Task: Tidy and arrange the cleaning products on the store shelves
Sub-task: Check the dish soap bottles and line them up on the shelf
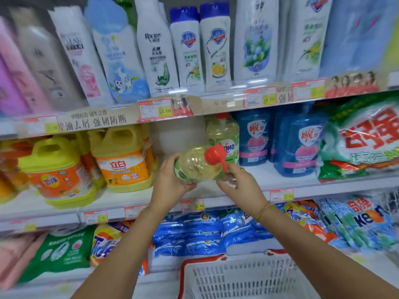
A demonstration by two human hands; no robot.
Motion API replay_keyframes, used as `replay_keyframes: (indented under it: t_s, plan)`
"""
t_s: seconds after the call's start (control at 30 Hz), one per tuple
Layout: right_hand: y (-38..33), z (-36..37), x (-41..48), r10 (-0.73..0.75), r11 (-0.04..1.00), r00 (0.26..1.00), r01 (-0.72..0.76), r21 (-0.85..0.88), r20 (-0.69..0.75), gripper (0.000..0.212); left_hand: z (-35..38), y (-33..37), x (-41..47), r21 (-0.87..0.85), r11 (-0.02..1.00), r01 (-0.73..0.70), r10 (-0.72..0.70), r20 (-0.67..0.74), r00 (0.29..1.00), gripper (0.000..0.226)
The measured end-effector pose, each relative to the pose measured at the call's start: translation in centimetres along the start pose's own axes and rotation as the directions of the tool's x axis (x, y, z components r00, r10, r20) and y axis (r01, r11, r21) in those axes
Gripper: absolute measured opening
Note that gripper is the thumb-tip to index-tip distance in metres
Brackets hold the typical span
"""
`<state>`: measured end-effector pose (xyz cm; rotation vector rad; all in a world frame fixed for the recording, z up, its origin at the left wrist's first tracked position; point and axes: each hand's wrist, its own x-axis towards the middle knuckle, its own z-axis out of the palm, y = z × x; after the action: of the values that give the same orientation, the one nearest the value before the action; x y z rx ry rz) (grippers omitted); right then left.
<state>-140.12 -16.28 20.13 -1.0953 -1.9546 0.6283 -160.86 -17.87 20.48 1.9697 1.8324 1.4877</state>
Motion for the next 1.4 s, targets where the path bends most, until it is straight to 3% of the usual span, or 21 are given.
replay_keyframes:
  t_s: [0.27, 0.47, 0.57, 0.77, 0.9, 1.03, 1.3, 1.4]
  plan:
    - [-4.5, -4.1, -5.2, -0.136, 0.98, 0.984, 0.15, 0.129, -0.114, 0.053, -2.8, 7.8, -4.1, -0.103, 0.986, -0.133, 0.135, 0.01, 0.991, 0.083]
    - [-5.8, -6.5, -6.4, -0.221, 0.923, 0.946, 0.281, 0.262, -0.237, 0.057, -4.1, 13.8, -5.1, -0.292, 0.955, 0.047, -0.045, 0.013, 0.999, 0.079]
    - [-5.9, -6.8, -7.0, -0.218, 0.91, 0.93, 0.304, 0.281, -0.296, 0.053, -4.0, 15.7, -5.1, -0.385, 0.916, 0.114, -0.113, 0.025, 0.993, 0.064]
    - [-4.4, -7.0, -8.8, -0.237, 0.946, 0.903, 0.298, 0.125, -0.359, 0.059, -3.2, 18.0, -5.0, -0.568, 0.798, 0.202, -0.193, 0.077, 0.978, 0.048]
    - [-3.7, -5.7, -9.3, -0.313, 0.949, 0.892, 0.288, -0.125, -0.327, 0.101, -2.3, 17.8, -5.4, -0.684, 0.678, 0.269, -0.276, 0.101, 0.956, 0.062]
    - [-3.4, -5.1, -9.0, -0.353, 0.927, 0.86, 0.27, -0.259, -0.368, 0.114, -1.5, 17.6, -5.7, -0.76, 0.581, 0.291, -0.314, 0.121, 0.942, 0.056]
    - [-4.6, -4.4, -8.2, -0.415, 0.907, 0.763, 0.387, -0.164, -0.496, 0.103, -2.8, 17.0, -5.8, -0.78, 0.605, 0.159, -0.234, 0.017, 0.972, 0.08]
    - [-5.6, -4.6, -8.1, -0.388, 0.904, 0.785, 0.427, -0.033, -0.483, 0.103, -3.8, 16.4, -5.5, -0.857, 0.503, 0.11, -0.119, 0.057, 0.991, 0.081]
